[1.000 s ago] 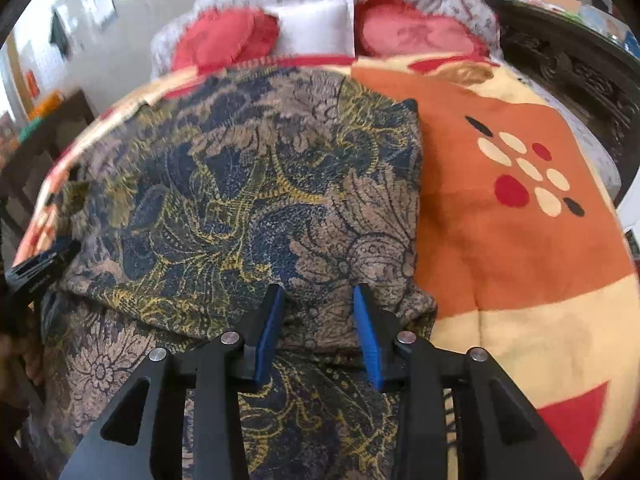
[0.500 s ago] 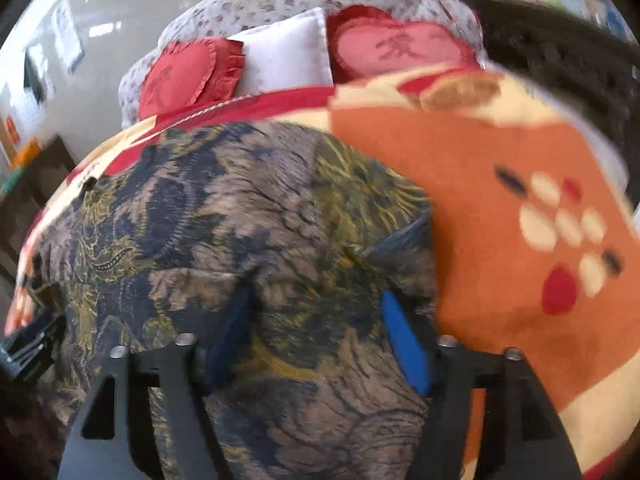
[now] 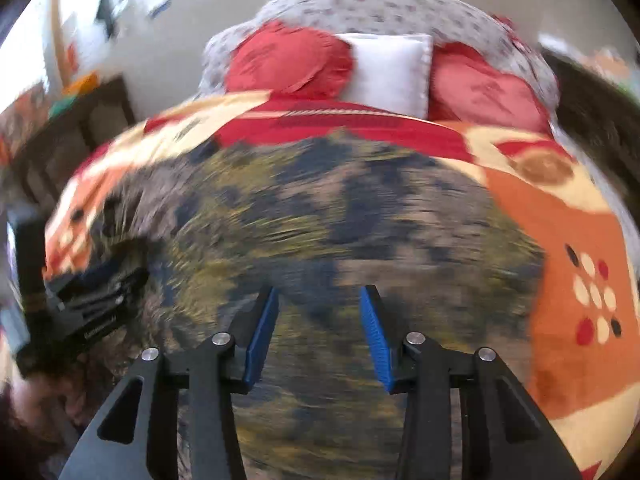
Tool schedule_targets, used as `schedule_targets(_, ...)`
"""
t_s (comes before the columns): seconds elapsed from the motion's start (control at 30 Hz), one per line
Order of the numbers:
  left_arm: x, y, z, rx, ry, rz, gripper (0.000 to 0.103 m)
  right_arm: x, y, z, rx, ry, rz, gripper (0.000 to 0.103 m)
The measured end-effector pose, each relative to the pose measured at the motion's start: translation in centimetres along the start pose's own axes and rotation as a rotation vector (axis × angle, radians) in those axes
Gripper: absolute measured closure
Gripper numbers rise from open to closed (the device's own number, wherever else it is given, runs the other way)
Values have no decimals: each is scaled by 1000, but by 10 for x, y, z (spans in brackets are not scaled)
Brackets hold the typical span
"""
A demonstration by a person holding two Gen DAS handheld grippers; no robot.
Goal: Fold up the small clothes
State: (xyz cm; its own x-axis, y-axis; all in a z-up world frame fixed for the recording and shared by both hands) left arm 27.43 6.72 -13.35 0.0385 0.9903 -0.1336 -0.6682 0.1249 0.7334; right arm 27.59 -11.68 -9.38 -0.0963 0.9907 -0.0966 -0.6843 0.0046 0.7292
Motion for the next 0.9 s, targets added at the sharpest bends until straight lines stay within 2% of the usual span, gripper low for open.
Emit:
schedule_targets(0.03, -1, -1, 0, 3, -2, 3, 45, -1, -16, -9, 39, -7, -13, 54)
schedule_targets(0.1, -1, -2, 0, 5, -8, 12, 45, -3, -23, -15, 3, -13, -3, 54)
schedule_targets(0.17, -2, -2, 0, 6, -8, 14, 44, -1, -21, -14, 16, 10, -23, 54)
schedule_targets(0.27, -2, -2, 0, 6, -7, 8, 44, 3, -2, -8, 37, 39, -43, 54)
schedule_targets(0.37, -2, -2, 0, 6, -10, 10, 44, -4, 35, -28, 10, -19, -7, 54)
schedule_targets(0.43, -2, -2, 0, 7, -14, 13, 44, -8, 27, -61, 110, -25, -51, 53)
schedule_targets(0.47, -2, -2, 0, 6, -14, 13, 44, -7, 24, -77, 92, -23, -48, 52)
schedule_targets(0.5, -1, -2, 0, 6, -14, 13, 44, -8, 27, -82, 28, -22, -44, 53)
schedule_targets(0.6, -1, -2, 0, 6, -16, 14, 44, -6, 25, -80, 25, -48, -64, 51)
schedule_targets(0.7, -1, -2, 0, 6, -14, 11, 44, 0, 28, -79, -2, -7, -123, 50)
schedule_targets(0.9, -1, -1, 0, 2, -14, 10, 44, -4, 30, -80, -7, -52, -67, 49)
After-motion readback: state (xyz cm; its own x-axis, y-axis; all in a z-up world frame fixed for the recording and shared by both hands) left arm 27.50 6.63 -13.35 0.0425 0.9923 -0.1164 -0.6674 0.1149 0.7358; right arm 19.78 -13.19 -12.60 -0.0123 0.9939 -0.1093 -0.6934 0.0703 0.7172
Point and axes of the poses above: each gripper's, at about its wrist camera, not at the fingertips, and y roughly against the way its jaws point, x to its left, z to its top, the point moved 6 cm from there along -y, roughly the way its jaws point, and after that the axes turned 12 degrees about -z, right-handed, at the moved point
